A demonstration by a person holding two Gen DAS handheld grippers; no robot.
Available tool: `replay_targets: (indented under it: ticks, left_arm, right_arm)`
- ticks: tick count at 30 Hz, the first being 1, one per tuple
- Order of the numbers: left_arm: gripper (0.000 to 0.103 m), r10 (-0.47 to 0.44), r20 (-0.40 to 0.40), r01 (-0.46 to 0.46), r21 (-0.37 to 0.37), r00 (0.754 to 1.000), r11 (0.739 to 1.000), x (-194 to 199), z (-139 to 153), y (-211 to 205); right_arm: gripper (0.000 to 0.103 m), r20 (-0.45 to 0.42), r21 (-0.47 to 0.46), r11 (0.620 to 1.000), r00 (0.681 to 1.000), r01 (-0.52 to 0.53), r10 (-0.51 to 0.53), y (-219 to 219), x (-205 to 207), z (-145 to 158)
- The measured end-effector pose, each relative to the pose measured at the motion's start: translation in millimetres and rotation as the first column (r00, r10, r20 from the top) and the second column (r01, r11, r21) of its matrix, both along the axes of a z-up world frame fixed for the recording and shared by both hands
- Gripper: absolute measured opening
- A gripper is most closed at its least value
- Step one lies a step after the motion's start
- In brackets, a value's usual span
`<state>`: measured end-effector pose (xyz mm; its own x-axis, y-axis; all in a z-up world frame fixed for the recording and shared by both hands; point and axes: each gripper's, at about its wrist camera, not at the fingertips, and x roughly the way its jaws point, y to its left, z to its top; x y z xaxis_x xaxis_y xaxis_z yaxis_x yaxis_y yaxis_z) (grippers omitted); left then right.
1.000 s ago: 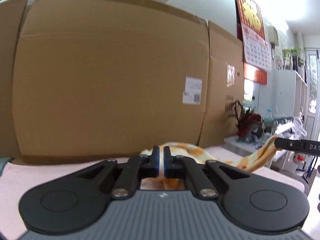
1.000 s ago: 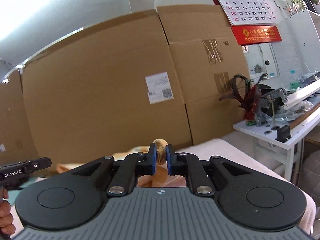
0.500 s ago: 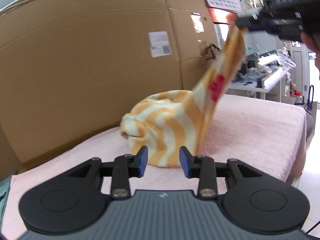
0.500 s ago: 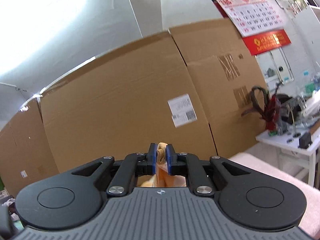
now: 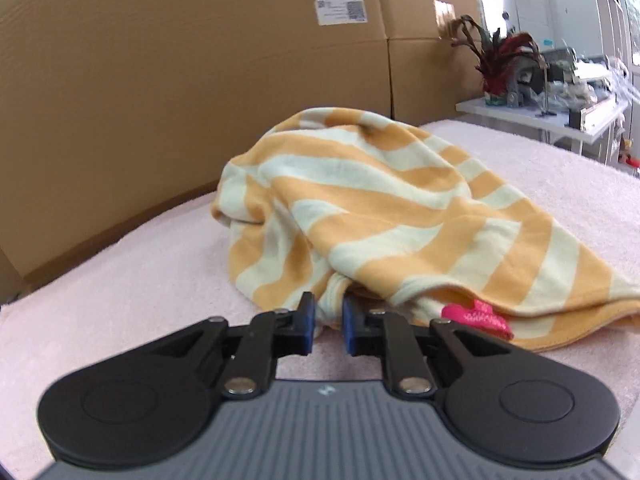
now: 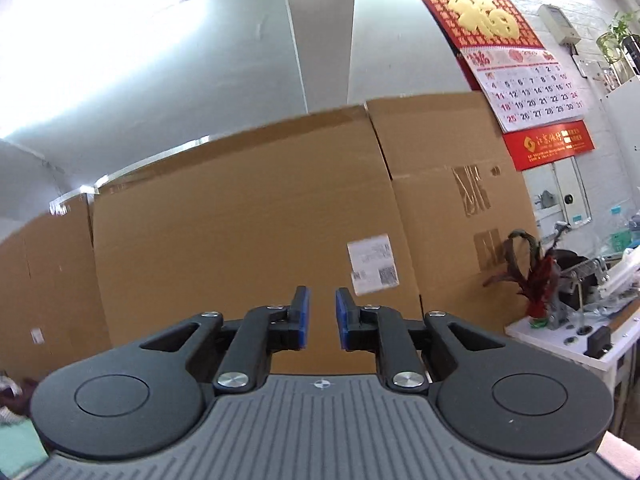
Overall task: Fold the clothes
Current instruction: 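Lift the shirt high with both grippers to shake it open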
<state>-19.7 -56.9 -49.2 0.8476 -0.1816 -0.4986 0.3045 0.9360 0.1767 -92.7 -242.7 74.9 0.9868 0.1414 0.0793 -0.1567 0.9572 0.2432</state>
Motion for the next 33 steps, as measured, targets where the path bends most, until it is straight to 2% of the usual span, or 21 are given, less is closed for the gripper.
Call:
replay_targets:
  ticks: [1,3,7,9,10,12,14,16,19,21,23,24,25,27,29,30,31,33]
  left_arm:
    - [0.015,0.017,0.029,-0.016,-0.026,0.999,1.0,-3.8,5.5,7.5]
    - [0.015,0.05,0.084,-0.044,-0.067,0.995,0.997,-12.4,17.8,23.3]
    - [0.015,0.09,0.14,-0.071,-0.137,0.986,0.988,-27.0,43.2,58.4]
    - [0.016,0.082,0.161,-0.056,-0.16,0.984,0.986,-38.1,50.7,69.5]
    - [0.016,0.078,0.172,-0.051,-0.158,0.982,0.986,-44.0,53.1,72.6]
    - [0.016,0.077,0.175,-0.052,-0.145,0.982,0.988,-49.5,53.7,73.0]
    - [0.016,0.066,0.158,-0.042,-0.153,0.985,0.987,-49.1,53.5,70.5]
    - [0.016,0.06,0.164,-0.035,-0.151,0.985,0.988,-51.0,54.3,67.7]
    - [0.016,0.052,0.199,-0.019,-0.163,0.979,0.986,-57.1,60.4,67.7]
    - [0.016,0.049,0.212,-0.01,-0.178,0.976,0.984,-60.6,65.9,71.0]
    - [0.018,0.032,0.202,0.004,-0.176,0.979,0.984,-59.2,65.6,71.2]
    - [0.018,0.028,0.19,0.003,-0.162,0.981,0.987,-57.4,61.5,68.6]
    - [0.018,0.026,0.179,0.001,-0.146,0.984,0.989,-55.7,56.9,65.7]
    - [0.022,0.015,0.149,0.005,-0.134,0.989,0.991,-52.2,45.4,59.6]
    - [0.024,-0.002,0.116,0.017,-0.129,0.993,0.991,-48.7,34.0,53.0]
    - [0.031,-0.004,0.101,0.016,-0.119,0.995,0.993,-47.2,28.3,48.9]
    - [0.045,-0.005,0.086,0.014,-0.107,0.996,0.994,-45.9,22.6,44.7]
    - [0.052,-0.018,0.078,0.024,-0.078,0.997,0.997,-47.1,12.8,37.3]
  right_arm:
    - [0.024,-0.048,-0.045,0.999,0.999,-0.002,0.0,0.2,1.3,-9.5]
    - [0.037,-0.153,-0.143,0.989,0.988,-0.03,0.008,1.9,3.3,-29.5]
    - [0.04,-0.34,-0.306,0.934,0.938,-0.183,0.072,14.0,-7.5,-71.4]
    - [0.041,-0.409,-0.341,0.899,0.905,-0.274,0.121,20.1,-15.7,-86.6]
    - [0.043,-0.423,-0.355,0.887,0.897,-0.296,0.13,22.9,-19.8,-93.3]
    - [0.063,-0.413,-0.4,0.873,0.905,-0.279,0.1,30.4,-22.3,-103.7]
    - [0.069,-0.391,-0.456,0.856,0.919,-0.243,0.052,40.4,-21.7,-114.5]
    - [0.069,-0.399,-0.483,0.836,0.915,-0.259,0.053,50.4,-16.1,-122.3]
    - [0.062,-0.359,-0.545,0.821,0.932,-0.172,-0.043,62.2,-2.6,-129.3]
    - [0.051,-0.378,-0.496,0.862,0.92,-0.107,-0.103,51.1,10.5,-128.6]
    - [0.028,-0.404,-0.411,0.91,0.906,-0.054,-0.128,36.2,20.5,-125.7]
    - [0.01,-0.418,-0.347,0.937,0.9,-0.034,-0.122,26.8,23.7,-123.1]
    - [0.008,-0.409,-0.265,0.964,0.906,-0.007,-0.106,16.9,22.5,-118.0]
    - [0.008,-0.348,-0.194,0.98,0.932,0.038,-0.105,7.6,16.6,-106.5]
    - [0.008,-0.294,-0.181,0.982,0.95,0.057,-0.11,8.5,15.6,-94.5]
    - [0.008,-0.266,-0.175,0.982,0.957,0.067,-0.113,9.0,15.2,-88.6]
    - [0.008,-0.239,-0.169,0.983,0.964,0.076,-0.115,9.6,14.8,-82.6]
    - [0.008,-0.218,-0.132,0.989,0.972,0.064,-0.092,9.9,15.4,-72.5]
